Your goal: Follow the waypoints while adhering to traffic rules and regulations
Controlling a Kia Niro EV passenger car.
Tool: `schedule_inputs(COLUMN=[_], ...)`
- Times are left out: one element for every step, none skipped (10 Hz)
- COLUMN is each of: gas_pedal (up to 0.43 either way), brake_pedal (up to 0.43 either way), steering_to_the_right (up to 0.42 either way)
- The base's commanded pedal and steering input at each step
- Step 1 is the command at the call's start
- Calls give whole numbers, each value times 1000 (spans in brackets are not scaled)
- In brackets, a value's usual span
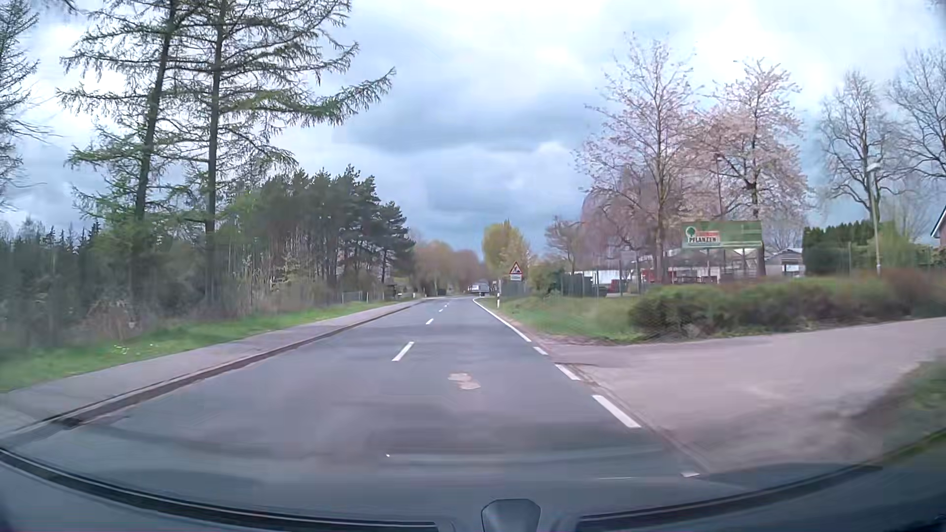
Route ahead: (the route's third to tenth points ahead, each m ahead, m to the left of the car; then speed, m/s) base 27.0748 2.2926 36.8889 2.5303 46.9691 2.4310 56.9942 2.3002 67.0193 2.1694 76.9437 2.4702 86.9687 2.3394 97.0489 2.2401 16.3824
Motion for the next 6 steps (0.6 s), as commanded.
schedule_inputs(gas_pedal=[130,118,118,110,110,110], brake_pedal=[0,0,0,0,0,0], steering_to_the_right=[-9,-8,-7,-6,-6,-5])
